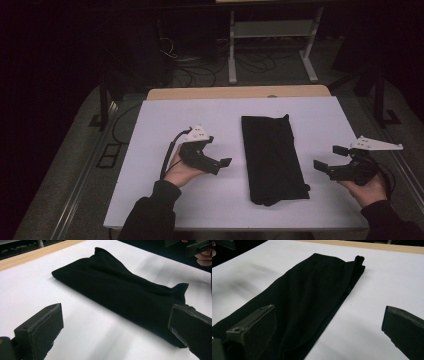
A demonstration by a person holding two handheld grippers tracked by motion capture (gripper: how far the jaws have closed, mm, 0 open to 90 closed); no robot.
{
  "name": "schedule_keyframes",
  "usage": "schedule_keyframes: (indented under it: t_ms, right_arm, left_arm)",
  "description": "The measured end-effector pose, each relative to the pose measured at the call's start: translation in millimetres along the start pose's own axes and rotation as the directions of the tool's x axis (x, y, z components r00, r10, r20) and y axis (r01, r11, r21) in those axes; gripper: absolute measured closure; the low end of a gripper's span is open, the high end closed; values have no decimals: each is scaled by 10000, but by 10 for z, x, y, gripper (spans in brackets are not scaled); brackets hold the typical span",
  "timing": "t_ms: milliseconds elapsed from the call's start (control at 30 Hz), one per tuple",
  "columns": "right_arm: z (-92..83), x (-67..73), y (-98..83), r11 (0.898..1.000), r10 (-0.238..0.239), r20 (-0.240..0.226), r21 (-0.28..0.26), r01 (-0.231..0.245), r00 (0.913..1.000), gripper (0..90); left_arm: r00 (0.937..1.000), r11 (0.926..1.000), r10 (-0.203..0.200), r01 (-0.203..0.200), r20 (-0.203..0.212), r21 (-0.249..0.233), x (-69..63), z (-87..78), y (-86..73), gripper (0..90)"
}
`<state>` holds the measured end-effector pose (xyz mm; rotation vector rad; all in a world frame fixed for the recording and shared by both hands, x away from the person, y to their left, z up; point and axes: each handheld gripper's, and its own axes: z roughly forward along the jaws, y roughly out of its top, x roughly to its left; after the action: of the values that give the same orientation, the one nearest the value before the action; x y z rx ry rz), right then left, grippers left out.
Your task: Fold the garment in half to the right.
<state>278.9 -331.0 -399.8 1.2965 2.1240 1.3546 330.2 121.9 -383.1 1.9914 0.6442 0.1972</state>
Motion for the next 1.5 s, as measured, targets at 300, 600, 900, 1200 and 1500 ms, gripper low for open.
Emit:
schedule_keyframes:
  t_ms: [300, 600, 900, 1200, 1500]
  right_arm:
    - [-35, 17, -65, 10000, -6, -84, 3, 6, 10000, 0]
    - [-33, 16, -104, 9999, 80, -141, 148, -78, 9999, 0]
    - [-42, 15, -135, 9998, 46, -135, 190, -43, 9999, 0]
    - [-62, 15, -152, 9998, 85, -144, 206, -82, 9999, 0]
    - [-56, 13, -162, 9997, 40, -123, 234, -37, 9999, 0]
  left_arm:
    - [9995, 9999, -171, 171, -281, 5, 82, -135, -135, 0]
    - [9980, 9993, -369, 369, -522, -7, 157, -272, -288, 0]
    - [9953, 9986, -526, 519, -817, -115, 228, -446, -446, 0]
    - [9913, 9975, -662, 631, -1139, -307, 304, -652, -664, 0]
    - [9801, 9944, -989, 906, -1724, -551, 393, -895, -834, 0]
